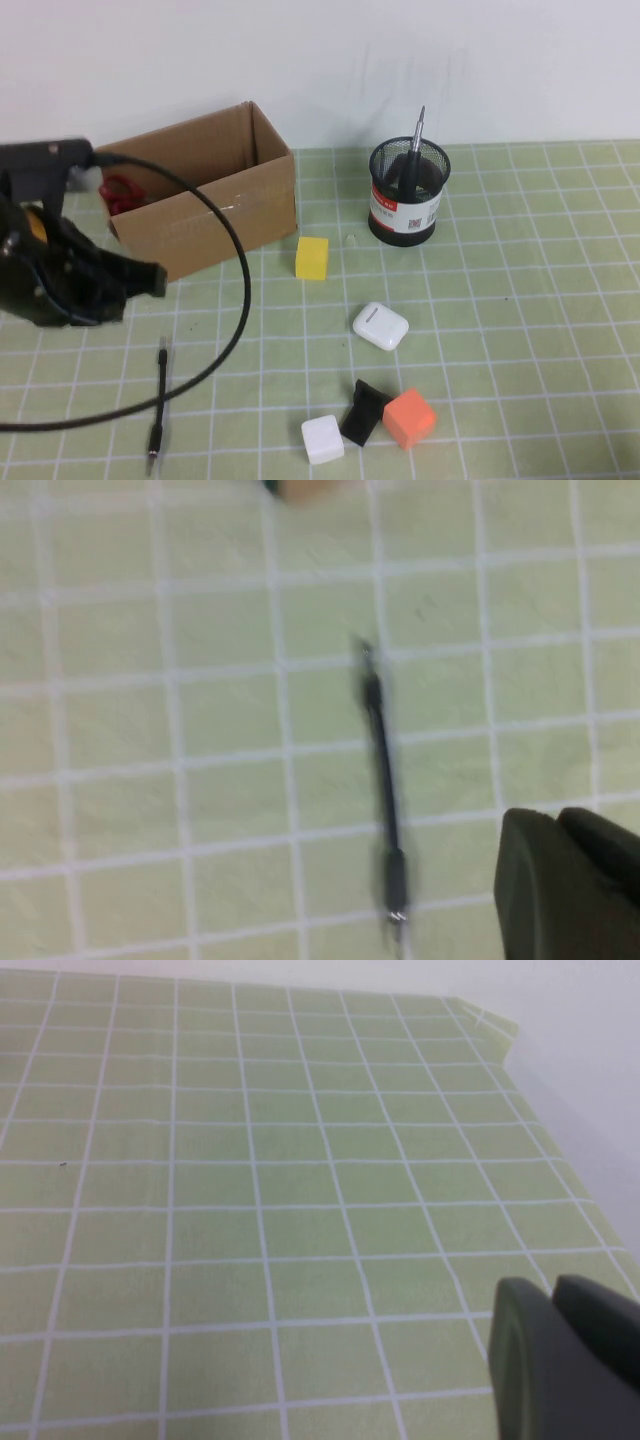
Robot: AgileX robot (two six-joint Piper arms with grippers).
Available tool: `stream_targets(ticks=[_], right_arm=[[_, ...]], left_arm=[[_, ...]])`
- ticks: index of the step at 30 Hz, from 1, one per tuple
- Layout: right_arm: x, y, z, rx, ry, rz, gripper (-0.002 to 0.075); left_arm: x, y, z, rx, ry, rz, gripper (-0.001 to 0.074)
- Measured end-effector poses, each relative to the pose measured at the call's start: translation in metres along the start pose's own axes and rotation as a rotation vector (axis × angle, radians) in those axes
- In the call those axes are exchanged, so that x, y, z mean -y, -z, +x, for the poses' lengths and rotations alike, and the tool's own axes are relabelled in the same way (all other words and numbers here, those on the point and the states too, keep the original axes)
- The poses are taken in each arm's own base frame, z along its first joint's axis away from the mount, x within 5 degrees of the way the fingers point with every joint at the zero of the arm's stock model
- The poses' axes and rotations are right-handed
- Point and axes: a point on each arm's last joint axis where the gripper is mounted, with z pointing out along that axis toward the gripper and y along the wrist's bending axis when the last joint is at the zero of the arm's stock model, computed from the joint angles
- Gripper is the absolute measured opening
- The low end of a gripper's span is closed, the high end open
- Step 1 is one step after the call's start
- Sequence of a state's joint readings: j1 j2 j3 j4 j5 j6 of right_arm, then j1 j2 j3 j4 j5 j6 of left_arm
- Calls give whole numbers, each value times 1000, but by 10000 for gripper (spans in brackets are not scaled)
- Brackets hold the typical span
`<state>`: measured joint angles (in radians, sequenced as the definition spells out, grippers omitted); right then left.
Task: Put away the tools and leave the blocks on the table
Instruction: Pick up the long Screwdriver from the table
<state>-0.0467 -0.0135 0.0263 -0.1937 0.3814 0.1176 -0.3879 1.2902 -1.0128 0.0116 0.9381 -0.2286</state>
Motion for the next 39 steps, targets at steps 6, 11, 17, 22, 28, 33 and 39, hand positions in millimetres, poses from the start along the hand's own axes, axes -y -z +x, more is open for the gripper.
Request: stream_targets(ticks=[6, 11, 17, 22, 28, 33, 39], right_arm=[[0, 0, 0, 0, 0, 0, -11], [0, 0, 0, 0, 0, 0, -11], [0, 0, 0, 0, 0, 0, -11], [0, 0, 0, 0, 0, 0, -11], [0, 0, 0, 0, 0, 0, -11], [0, 0, 0, 0, 0, 0, -11], [0, 0, 0, 0, 0, 0, -11]], left_arm=[[0, -15, 14, -48, 32, 18, -1], [-2, -23, 19, -32, 38, 11, 1], [-3, -28, 17, 25, 50, 16, 141], [-2, -38, 15, 9, 60, 12, 247], [-2, -76, 15, -114, 95, -22, 263], [0, -104, 10, -107, 105, -20, 264], [0, -126, 8, -102, 111, -19, 264]])
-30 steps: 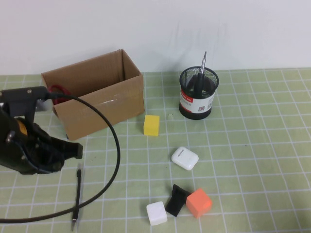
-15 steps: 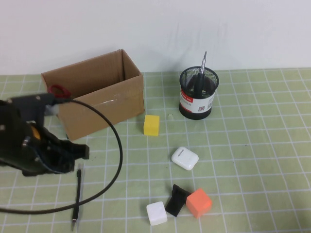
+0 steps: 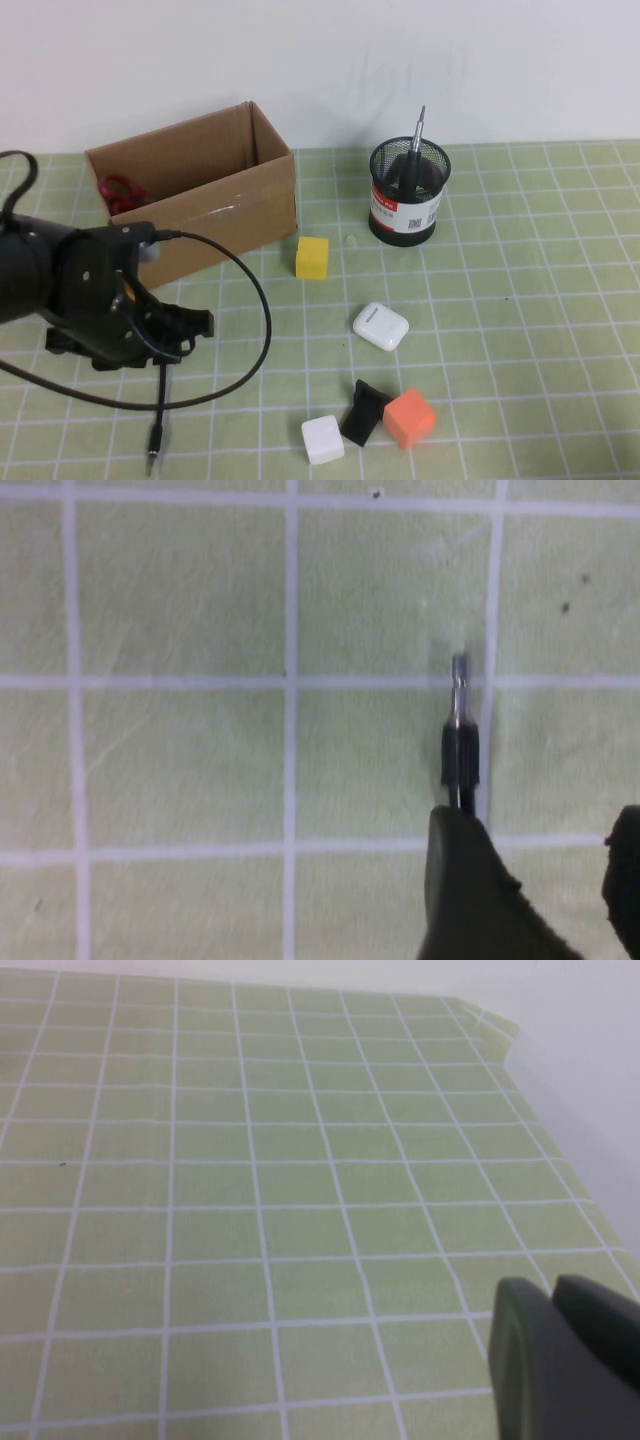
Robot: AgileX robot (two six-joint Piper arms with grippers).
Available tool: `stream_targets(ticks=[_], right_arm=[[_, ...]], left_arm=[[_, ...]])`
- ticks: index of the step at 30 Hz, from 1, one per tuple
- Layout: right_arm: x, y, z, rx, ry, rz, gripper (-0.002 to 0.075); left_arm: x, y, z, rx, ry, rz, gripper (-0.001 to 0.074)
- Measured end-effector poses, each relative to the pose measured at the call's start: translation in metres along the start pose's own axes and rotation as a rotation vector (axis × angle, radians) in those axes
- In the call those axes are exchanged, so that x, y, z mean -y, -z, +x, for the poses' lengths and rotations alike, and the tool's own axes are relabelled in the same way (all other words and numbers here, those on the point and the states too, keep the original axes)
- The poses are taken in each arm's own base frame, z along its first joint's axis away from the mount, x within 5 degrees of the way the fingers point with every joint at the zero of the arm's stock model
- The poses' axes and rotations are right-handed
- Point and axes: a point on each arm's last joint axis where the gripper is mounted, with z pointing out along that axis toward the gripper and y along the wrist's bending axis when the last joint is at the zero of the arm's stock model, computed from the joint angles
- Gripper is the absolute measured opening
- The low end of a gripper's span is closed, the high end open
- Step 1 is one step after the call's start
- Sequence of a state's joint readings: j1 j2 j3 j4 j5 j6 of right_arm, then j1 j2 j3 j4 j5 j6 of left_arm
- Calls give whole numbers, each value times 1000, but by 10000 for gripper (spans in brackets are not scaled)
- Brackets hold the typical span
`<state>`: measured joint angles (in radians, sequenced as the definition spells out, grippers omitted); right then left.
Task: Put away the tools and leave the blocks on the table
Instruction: Pick up the long Screwdriver from the table
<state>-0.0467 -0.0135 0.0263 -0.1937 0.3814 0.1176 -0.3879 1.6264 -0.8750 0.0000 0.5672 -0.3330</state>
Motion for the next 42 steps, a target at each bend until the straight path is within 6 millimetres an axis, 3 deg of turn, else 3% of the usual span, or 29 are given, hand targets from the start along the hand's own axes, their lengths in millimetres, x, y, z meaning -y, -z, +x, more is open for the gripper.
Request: stream_targets(ticks=[20, 31, 42], right_arm=[[0, 0, 0, 0, 2, 1, -11], [0, 0, 0, 0, 2, 1, -11], [0, 0, 0, 0, 2, 1, -11]], left_arm=[[2, -33, -7, 43, 39, 6, 255], [0, -35, -8, 34, 38, -5, 34], [0, -35, -8, 36, 40, -4, 22]])
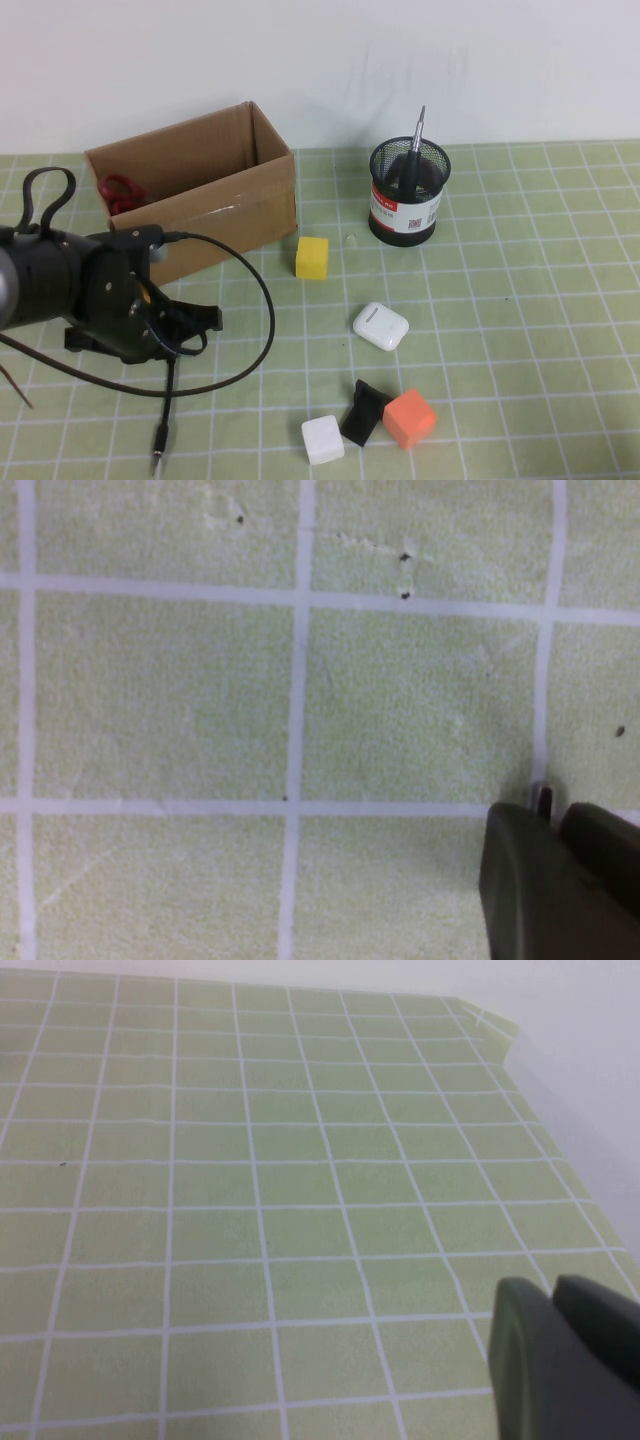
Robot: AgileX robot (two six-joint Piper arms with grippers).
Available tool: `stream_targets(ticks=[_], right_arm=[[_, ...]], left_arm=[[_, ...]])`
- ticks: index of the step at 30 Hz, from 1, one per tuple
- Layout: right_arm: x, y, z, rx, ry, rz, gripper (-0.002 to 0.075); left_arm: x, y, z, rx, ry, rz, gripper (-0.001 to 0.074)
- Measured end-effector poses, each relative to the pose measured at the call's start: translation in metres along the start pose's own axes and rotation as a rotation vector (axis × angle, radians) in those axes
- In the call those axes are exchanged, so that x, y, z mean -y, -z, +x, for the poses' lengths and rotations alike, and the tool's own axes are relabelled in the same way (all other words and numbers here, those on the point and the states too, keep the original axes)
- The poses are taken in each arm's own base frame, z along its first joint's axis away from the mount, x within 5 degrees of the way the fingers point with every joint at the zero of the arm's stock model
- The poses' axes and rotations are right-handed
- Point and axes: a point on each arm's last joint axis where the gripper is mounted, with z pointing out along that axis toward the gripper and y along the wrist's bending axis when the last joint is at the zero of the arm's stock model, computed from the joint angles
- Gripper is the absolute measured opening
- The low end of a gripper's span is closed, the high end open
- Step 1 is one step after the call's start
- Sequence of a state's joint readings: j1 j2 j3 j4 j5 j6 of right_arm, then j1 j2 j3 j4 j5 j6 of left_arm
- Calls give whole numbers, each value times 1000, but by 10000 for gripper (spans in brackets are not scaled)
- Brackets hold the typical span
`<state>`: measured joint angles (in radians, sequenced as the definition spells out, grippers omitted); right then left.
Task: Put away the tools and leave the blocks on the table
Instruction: Pick up the long Screwdriver from the table
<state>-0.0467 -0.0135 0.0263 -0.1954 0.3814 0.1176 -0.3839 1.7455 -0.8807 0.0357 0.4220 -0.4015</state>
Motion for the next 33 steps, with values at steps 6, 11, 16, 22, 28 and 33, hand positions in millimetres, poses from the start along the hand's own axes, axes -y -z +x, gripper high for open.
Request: stream_targets(ticks=[6, 11, 16, 22, 28, 33], right_arm=[[0, 0, 0, 0, 0, 0, -11], [0, 0, 0, 0, 0, 0, -11], [0, 0, 0, 0, 0, 0, -11], [0, 0, 0, 0, 0, 0, -11], [0, 0, 0, 0, 0, 0, -11], [0, 0, 0, 0, 0, 0, -11]], left_arm=[[7, 9, 0, 28, -28, 25, 22], [13, 27, -6, 118, -48, 65, 22], [15, 43, -13, 210, -92, 96, 22], [26, 67, -19, 359, -178, 153, 22], [54, 84, -19, 530, -389, 220, 22], [78, 94, -18, 682, -525, 275, 22]])
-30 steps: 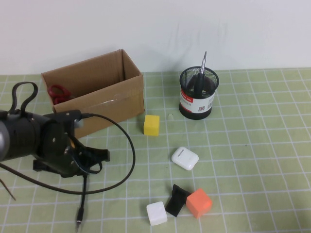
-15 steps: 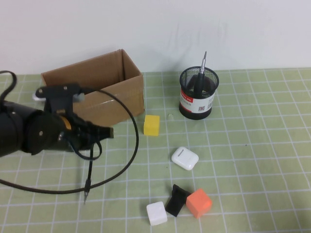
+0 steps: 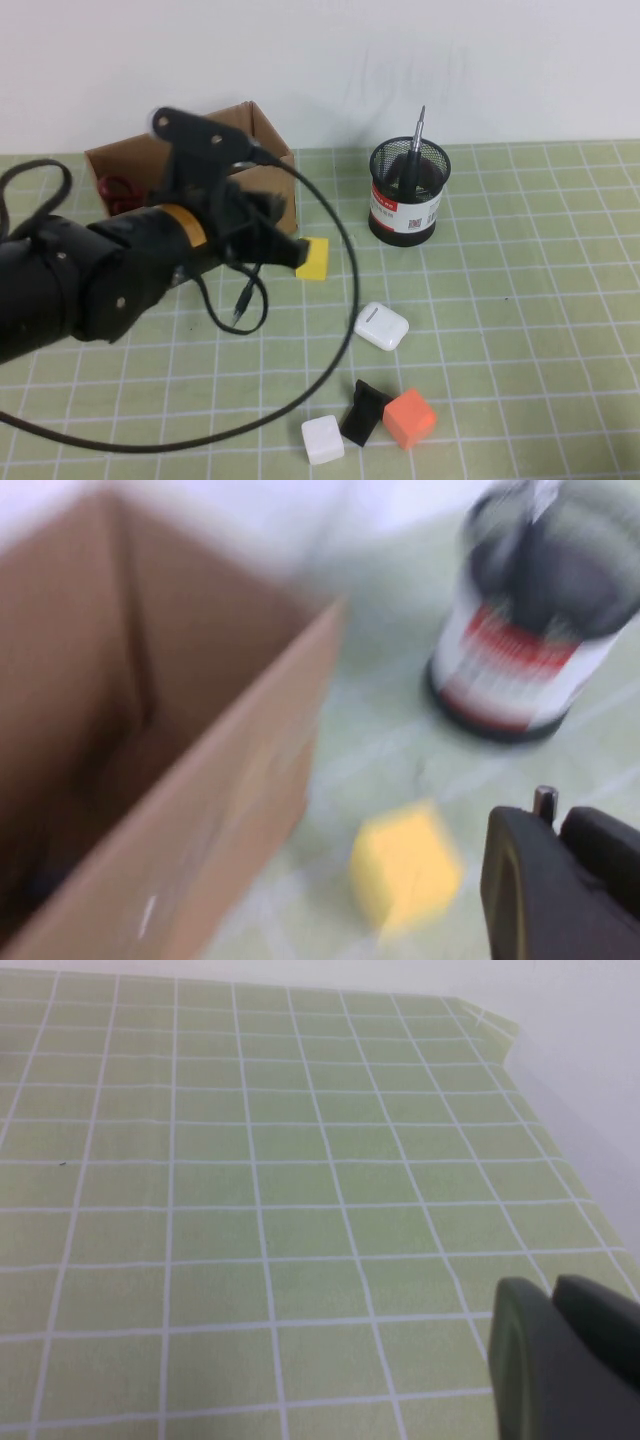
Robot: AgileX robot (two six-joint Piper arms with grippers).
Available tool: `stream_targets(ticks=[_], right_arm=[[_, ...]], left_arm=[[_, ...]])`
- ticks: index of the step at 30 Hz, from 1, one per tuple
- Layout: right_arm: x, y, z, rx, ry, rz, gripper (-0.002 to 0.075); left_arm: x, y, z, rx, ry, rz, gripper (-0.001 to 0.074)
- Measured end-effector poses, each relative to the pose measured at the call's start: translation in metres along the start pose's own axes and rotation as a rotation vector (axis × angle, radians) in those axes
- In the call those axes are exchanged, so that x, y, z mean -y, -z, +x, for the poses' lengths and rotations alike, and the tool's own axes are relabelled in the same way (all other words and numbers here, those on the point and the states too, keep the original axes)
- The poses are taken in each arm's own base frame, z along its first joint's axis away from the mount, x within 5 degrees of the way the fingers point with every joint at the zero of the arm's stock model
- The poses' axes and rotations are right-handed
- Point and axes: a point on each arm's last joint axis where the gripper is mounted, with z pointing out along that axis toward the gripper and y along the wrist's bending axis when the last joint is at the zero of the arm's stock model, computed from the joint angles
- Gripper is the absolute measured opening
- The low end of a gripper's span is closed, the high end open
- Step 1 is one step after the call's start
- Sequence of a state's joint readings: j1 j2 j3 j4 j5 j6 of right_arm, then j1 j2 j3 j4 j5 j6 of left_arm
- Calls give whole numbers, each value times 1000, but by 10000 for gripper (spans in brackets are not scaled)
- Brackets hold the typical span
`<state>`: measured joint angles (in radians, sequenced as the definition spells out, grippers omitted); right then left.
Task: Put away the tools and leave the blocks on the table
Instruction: Pick up the long Screwdriver from the table, then place the long Screwdriver into the round holder
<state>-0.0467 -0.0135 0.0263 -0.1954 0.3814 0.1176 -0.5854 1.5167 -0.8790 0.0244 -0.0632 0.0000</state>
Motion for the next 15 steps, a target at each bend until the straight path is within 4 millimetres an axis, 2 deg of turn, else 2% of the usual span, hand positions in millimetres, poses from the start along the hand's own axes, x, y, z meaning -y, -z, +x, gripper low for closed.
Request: stream_targets(ticks=[5, 10, 15], right_arm=[[0, 0, 0, 0, 0, 0, -11], [0, 0, 0, 0, 0, 0, -11], [0, 0, 0, 0, 0, 0, -11]], left_arm=[[10, 2, -20, 220, -96, 33, 21], [13, 4, -37, 460, -91, 49, 21], [15, -14, -39, 538, -63, 71, 21]])
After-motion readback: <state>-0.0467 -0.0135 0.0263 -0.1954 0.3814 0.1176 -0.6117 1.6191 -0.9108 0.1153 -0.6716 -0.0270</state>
